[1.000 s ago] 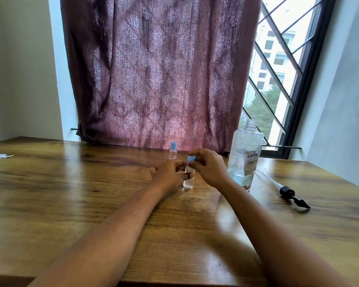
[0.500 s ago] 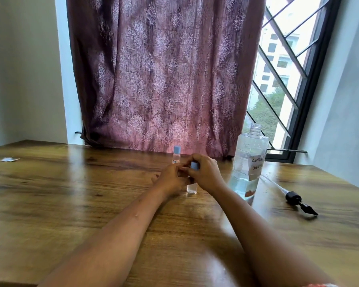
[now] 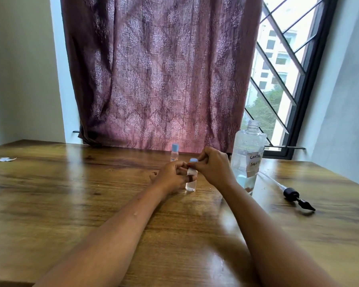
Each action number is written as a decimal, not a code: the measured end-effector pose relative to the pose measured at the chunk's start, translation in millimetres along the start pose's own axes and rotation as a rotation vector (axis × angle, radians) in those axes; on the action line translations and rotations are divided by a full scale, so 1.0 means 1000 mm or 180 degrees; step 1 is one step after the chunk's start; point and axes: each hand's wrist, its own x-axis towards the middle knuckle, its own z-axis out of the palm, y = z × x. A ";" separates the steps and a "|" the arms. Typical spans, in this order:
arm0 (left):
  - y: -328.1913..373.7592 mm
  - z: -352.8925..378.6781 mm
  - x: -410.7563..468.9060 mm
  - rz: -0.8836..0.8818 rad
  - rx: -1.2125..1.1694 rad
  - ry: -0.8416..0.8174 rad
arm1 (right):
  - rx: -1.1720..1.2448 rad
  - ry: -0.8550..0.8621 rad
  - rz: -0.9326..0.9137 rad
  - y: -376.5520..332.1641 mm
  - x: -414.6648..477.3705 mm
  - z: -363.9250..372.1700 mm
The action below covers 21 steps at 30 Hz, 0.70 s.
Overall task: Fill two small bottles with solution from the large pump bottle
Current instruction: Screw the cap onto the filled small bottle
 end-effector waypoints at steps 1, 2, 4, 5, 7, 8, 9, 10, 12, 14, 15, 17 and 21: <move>0.000 0.000 0.001 0.0001 0.0006 0.0001 | -0.0014 0.0062 -0.0034 -0.002 -0.001 0.002; -0.001 0.001 0.001 -0.0002 -0.0002 0.0004 | 0.0098 0.0062 -0.0056 -0.004 -0.001 0.002; -0.002 0.001 0.003 -0.0004 0.0041 0.0011 | 0.0574 -0.0212 -0.0079 -0.008 0.000 0.001; -0.002 0.000 0.004 0.0006 0.0090 0.0004 | 0.0806 -0.0451 -0.0070 -0.009 -0.001 0.000; -0.003 0.000 0.004 0.0016 0.0179 0.0004 | 0.1049 -0.0913 -0.0099 -0.010 -0.002 -0.004; -0.004 -0.001 0.005 0.0006 0.0223 0.0020 | 0.1040 -0.1028 -0.0127 -0.009 -0.001 -0.005; -0.005 -0.001 0.005 -0.0007 0.0267 0.0038 | 0.1016 -0.1075 -0.0129 -0.009 -0.001 -0.006; -0.005 -0.001 0.005 -0.0019 0.0301 0.0054 | 0.1018 -0.1073 -0.0093 -0.008 0.001 -0.008; -0.004 0.000 0.005 -0.0030 0.0274 0.0070 | 0.1093 -0.0956 0.0010 -0.005 0.004 -0.012; -0.002 0.000 0.003 -0.0045 0.0157 0.0085 | 0.1047 -0.0737 0.0135 -0.001 0.004 -0.013; -0.002 0.000 0.002 -0.0045 0.0116 0.0085 | 0.0930 -0.0557 0.0185 0.000 0.003 -0.012; -0.001 0.000 0.001 -0.0024 0.0107 0.0059 | 0.0729 -0.0095 0.0240 0.001 0.003 -0.011; -0.003 0.000 0.003 -0.0055 0.0149 0.0066 | 0.1211 -0.0454 0.0210 -0.003 0.003 -0.009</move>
